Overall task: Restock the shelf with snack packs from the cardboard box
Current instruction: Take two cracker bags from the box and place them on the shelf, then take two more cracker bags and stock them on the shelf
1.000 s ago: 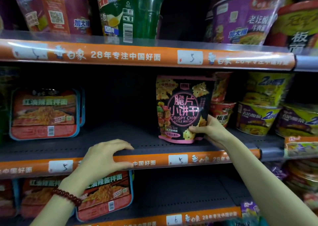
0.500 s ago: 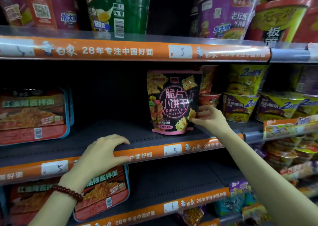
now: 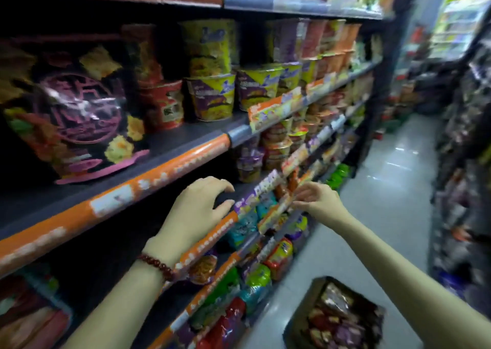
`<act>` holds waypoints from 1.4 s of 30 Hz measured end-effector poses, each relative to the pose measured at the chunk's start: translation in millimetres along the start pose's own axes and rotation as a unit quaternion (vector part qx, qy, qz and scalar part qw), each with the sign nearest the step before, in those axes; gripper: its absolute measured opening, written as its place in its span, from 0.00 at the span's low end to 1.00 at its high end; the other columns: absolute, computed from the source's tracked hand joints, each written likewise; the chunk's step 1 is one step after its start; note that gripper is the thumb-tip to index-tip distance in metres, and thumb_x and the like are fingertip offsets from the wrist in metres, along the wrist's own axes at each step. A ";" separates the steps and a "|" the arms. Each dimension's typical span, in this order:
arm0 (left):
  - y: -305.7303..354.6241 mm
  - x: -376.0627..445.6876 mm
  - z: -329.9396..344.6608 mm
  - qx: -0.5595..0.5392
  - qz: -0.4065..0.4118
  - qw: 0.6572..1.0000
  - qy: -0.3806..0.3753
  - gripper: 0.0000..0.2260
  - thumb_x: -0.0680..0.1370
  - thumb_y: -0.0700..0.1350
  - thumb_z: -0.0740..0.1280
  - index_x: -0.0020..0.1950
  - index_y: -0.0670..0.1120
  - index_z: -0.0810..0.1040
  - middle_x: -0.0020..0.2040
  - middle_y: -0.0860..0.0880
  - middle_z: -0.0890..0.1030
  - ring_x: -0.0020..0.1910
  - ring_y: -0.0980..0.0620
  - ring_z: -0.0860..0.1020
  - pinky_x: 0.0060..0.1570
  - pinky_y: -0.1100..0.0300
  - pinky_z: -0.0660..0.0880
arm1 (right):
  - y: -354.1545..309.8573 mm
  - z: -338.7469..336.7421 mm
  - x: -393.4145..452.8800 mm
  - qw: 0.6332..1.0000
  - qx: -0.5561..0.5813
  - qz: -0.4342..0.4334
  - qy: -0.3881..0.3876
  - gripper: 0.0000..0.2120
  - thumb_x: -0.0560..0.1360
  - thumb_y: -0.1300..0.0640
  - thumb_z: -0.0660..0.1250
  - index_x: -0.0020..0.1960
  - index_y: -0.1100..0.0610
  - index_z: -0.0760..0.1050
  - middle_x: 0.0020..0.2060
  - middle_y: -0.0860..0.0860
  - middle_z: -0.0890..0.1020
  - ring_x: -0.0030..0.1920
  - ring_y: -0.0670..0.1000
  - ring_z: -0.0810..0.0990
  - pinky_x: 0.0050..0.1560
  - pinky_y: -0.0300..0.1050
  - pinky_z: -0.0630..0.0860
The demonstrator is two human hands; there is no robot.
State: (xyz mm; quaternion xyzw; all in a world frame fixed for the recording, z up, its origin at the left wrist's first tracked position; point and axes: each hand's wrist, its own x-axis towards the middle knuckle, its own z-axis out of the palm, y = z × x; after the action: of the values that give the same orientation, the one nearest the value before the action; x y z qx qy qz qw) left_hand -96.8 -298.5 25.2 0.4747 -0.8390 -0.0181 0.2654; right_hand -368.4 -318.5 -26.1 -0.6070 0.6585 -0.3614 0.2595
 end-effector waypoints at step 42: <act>50.6 54.5 879.4 -0.079 0.100 0.884 -0.450 0.11 0.77 0.48 0.66 0.58 0.46 0.78 0.54 0.45 0.82 0.52 0.48 0.79 0.50 0.56 0.75 | 746.3 148.9 -10.4 0.899 0.032 0.421 0.118 0.08 0.74 0.56 0.69 0.52 0.56 0.78 0.41 0.48 0.79 0.45 0.47 0.77 0.47 0.40 0.74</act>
State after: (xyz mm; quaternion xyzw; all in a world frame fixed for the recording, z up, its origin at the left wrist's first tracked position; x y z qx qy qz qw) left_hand -565.7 -509.7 -692.1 0.3070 -0.9068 -0.2695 -0.1040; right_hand -707.6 -330.8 -707.4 -0.2172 0.8666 -0.3078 0.3272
